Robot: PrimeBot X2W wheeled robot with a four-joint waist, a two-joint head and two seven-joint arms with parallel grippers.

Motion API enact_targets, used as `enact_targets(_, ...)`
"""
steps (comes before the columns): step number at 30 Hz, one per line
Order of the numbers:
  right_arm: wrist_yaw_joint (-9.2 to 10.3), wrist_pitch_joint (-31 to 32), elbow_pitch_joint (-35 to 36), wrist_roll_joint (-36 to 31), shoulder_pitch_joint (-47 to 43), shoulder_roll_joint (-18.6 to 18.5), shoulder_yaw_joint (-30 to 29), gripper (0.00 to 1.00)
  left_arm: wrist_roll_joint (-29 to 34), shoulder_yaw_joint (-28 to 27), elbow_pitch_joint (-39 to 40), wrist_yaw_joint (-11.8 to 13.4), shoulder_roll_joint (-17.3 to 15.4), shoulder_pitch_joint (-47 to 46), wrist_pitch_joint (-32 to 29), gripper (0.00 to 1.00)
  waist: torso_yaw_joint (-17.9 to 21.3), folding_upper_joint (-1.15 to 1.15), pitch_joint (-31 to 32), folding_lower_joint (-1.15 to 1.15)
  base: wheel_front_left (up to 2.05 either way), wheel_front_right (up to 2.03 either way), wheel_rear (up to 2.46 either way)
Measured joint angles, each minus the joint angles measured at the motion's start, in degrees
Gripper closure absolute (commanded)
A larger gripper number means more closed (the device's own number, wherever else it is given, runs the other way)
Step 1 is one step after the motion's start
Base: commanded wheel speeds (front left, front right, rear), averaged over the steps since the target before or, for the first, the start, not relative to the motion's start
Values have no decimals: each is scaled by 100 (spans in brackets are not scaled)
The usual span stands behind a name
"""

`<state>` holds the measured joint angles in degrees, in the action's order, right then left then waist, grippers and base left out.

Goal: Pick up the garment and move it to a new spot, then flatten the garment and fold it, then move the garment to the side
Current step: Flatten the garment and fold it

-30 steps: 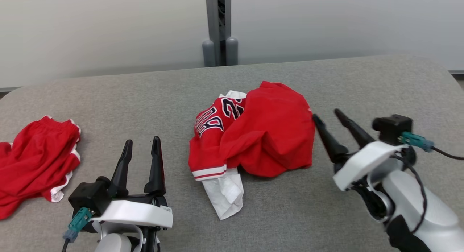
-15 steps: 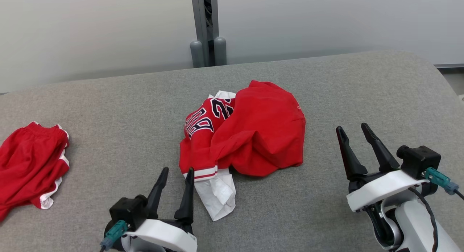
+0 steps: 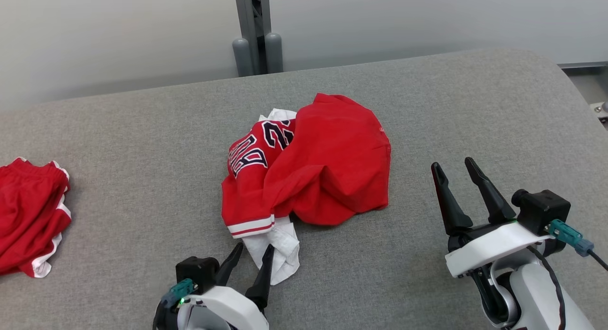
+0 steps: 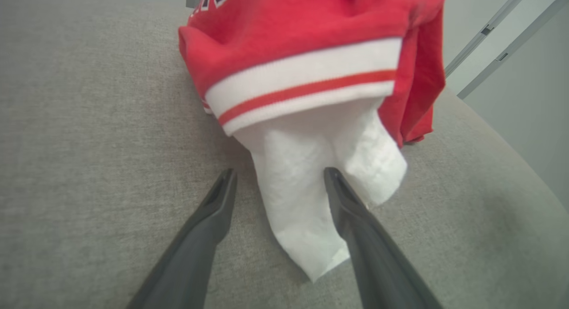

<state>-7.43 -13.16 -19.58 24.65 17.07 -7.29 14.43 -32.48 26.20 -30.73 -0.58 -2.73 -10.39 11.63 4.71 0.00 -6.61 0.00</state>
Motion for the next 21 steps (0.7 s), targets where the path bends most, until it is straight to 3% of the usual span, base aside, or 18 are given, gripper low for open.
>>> enact_targets(6, 0, 4, 21, -43, 1, 44, -9, 0, -367, 237, -331, -101, -2, -328, -33, 0, 85, 0, -99, 0, 0, 0, 0)
enact_targets(7, 0, 4, 21, -45, 1, 48, -15, 0, -447, 272, -376, -149, -2, -371, -35, 19, 94, 0, -108, 0, 0, 0, 0)
enact_targets(8, 0, 4, 18, -53, 1, 55, -24, 0, -471, 307, -427, -158, -2, -417, -26, 75, 104, 0, -114, 0, 0, 0, 0)
enact_targets(9, 0, 4, 12, -56, 1, 58, -34, 0, -468, 330, -466, -166, -1, -456, 18, 100, 112, 0, -117, 0, 0, 0, 0)
enact_targets(11, 0, 3, -2, -86, 2, 74, -68, 0, -398, 290, -512, -121, -8, -564, 132, 100, 117, 0, -117, 0, 0, 0, 0)
enact_targets(13, 0, 2, -33, -127, 2, 81, -113, 0, -219, 179, -497, 82, -90, -692, 254, 100, 113, 0, -107, 0, 0, 0, 0)
enact_targets(17, 0, -7, -123, -215, 1, 114, -198, 0, 503, -87, -122, 751, -542, -918, 320, 100, 82, 0, -66, 0, 0, 0, 0)
enact_targets(21, 0, -38, -174, -283, 1, 163, -304, 0, 1350, -535, 1090, 1334, -833, -1060, 330, 100, 28, 0, -7, 0, 0, 0, 0)
